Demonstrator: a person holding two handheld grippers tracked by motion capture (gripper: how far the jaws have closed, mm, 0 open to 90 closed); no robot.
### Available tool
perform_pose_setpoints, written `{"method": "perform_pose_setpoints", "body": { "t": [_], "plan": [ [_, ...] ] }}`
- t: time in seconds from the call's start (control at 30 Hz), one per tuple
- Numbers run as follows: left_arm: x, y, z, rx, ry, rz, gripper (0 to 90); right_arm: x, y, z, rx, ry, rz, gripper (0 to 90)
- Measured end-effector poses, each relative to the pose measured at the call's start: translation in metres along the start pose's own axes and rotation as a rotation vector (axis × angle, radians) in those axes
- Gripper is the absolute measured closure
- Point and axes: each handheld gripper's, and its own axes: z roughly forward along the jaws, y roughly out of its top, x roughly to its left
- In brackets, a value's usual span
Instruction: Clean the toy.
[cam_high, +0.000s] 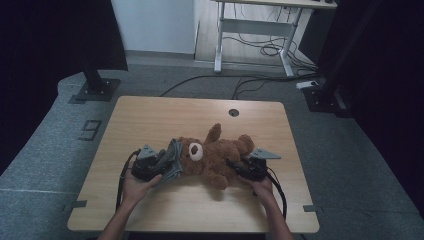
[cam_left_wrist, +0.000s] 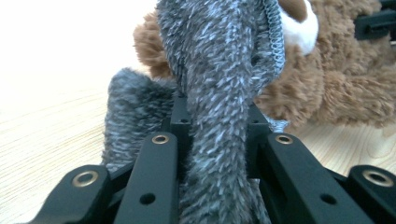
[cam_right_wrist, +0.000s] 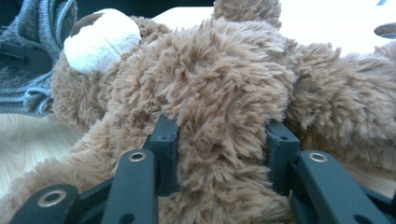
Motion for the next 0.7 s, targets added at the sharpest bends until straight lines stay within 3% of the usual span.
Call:
{"method": "perform_pose_setpoints", "body": {
  "t": [0.07, 0.2, 0.37, 0.57, 0.7],
  "plan": [
    [-0.003, 0.001, -0.001, -0.013, -0.014, 0.002, 73.3, 0.0, 0.0, 0.0, -0.001, 0.0, 0.002, 57.1],
    [-0.025, 0.011, 0.002, -0.042, -0.066, 0.049, 73.3, -0.001, 0.0, 0.0, -0.002, 0.001, 0.003, 57.1],
    [-0.068, 0.036, 0.017, -0.055, -0.145, 0.129, 73.3, 0.0, 0.0, 0.0, -0.003, -0.001, 0.006, 57.1],
    [-0.12, 0.061, 0.057, -0.016, -0.23, 0.209, 73.3, 0.0, 0.0, 0.0, -0.001, 0.001, 0.009, 57.1],
    [-0.135, 0.057, 0.084, 0.039, -0.24, 0.218, 73.3, 0.0, 0.0, 0.0, 0.0, 0.002, 0.008, 57.1]
  ]
}}
